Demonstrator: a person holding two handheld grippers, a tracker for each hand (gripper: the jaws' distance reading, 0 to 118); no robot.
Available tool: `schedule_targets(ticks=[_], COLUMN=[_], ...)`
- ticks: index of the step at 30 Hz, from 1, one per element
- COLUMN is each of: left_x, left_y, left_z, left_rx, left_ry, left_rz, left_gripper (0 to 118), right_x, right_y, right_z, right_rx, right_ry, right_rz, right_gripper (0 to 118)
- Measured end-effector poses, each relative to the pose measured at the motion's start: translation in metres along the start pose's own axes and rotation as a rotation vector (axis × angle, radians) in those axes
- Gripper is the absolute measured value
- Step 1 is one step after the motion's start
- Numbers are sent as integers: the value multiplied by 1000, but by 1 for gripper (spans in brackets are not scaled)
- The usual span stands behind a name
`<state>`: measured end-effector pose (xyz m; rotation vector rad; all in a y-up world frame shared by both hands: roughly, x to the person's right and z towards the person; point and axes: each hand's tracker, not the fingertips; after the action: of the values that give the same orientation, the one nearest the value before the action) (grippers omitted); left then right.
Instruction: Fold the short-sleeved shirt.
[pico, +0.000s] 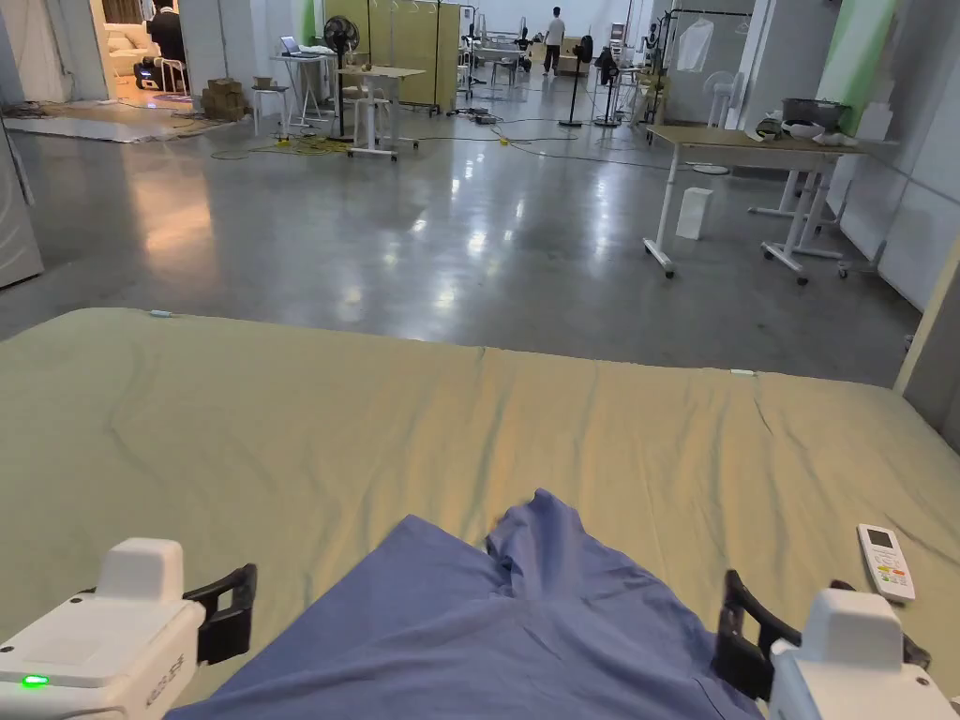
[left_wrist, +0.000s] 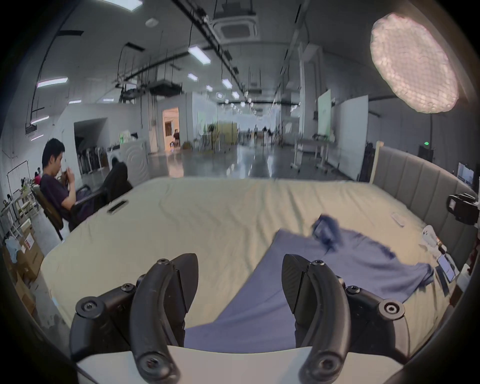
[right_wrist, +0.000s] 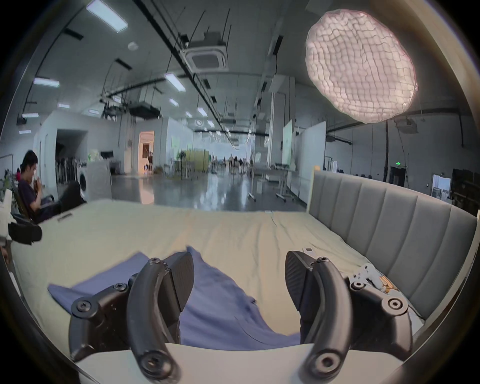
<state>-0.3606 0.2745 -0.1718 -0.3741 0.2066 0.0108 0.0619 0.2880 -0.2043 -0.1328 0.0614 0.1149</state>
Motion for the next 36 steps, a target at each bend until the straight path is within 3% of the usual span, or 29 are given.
schedule_targets(ticks=[3, 6, 9, 12, 15, 22, 32, 33, 36], left_x=[25, 45, 56, 60, 58, 40, -65, -76, -95], left_y=[10, 16, 16, 13, 11, 2, -63, -72, -88], left_z=[7, 12, 12, 14, 16, 14, -55, -62, -71], left_rx=[65, 103, 119, 142, 148, 138, -308, -367, -462], left_ry=[-21, -30, -42, -28, -26, -9, 108, 118, 107], left_rz=[-4, -14, -13, -9, -3, -39, 37, 58, 139], left_gripper=[52, 22, 7, 1, 0, 0, 1, 4, 44], right_x=[-17, -30, -37, -35, -30, -31, -34, -35, -37], right_y=[14, 20, 20, 18, 11, 8, -21, -24, -34], right_z=[3, 4, 3, 1, -1, -2, -28, -31, -37], right_rx=[26, 61, 85, 77, 47, 62, -65, -72, -107], right_ry=[17, 26, 12, -8, -13, -10, 28, 26, 35], right_rz=[-4, 2, 18, -13, -54, -20, 3, 13, 29], right_gripper=[60, 36, 9, 0, 0, 0, 0, 0, 0])
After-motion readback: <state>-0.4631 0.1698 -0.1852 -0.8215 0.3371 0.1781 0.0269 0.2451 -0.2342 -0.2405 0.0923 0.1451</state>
